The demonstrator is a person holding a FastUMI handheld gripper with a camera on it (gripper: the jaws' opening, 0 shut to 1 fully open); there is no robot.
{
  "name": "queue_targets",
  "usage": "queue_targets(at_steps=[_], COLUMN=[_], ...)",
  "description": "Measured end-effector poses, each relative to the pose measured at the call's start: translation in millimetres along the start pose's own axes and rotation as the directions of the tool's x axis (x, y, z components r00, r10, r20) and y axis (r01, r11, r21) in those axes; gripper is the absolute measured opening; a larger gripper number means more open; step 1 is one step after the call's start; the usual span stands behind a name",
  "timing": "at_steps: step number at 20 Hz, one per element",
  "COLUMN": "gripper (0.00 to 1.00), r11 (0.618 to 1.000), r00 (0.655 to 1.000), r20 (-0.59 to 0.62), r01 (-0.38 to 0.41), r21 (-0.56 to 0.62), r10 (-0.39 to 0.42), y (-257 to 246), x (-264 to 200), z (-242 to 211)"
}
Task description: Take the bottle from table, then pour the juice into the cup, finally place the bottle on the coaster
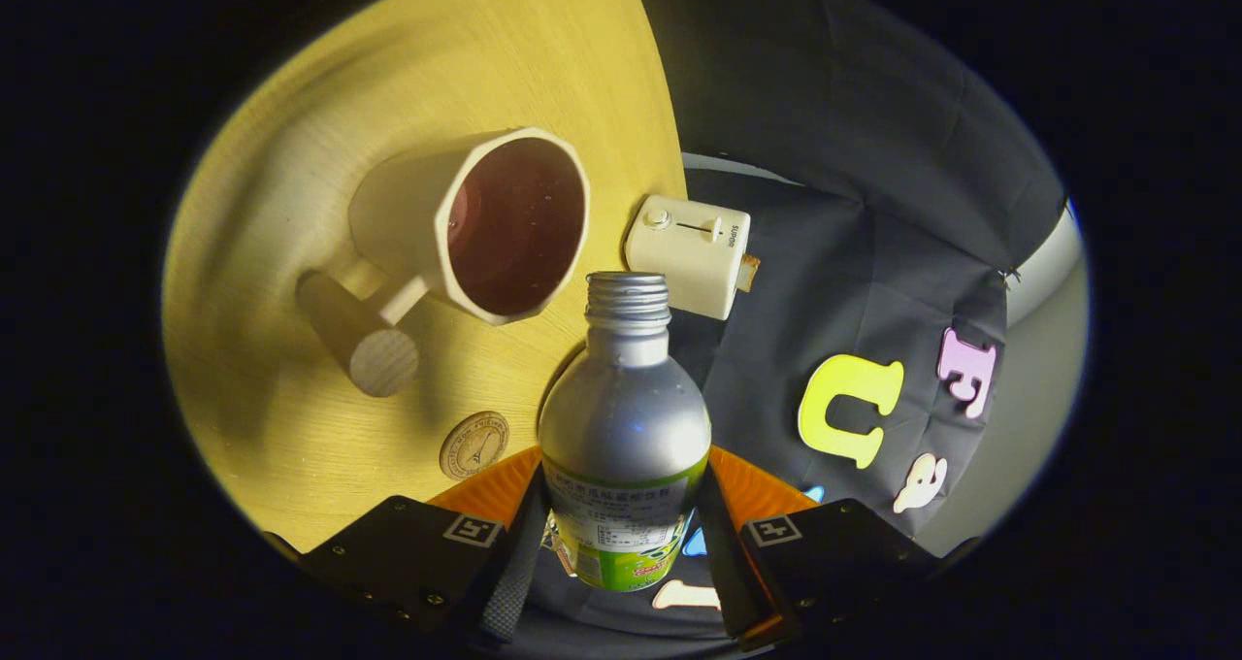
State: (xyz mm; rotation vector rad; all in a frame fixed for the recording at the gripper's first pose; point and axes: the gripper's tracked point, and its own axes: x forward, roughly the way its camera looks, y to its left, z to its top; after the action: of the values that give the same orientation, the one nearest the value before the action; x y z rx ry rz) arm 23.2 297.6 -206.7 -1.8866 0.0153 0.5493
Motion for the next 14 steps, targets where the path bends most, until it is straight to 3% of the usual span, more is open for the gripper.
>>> queue_targets(at_steps=[8,14], gripper=[0.76,0.76], r11=[0.981,0.917], r00=[0.999,0.994], r20=[0.026,0.079], r01=[0.028,0.044], r21=[0.194,0.396], r10=[-0.034,-0.082], y=[-2,-10], x=[-5,-8], z=[-5,-3])
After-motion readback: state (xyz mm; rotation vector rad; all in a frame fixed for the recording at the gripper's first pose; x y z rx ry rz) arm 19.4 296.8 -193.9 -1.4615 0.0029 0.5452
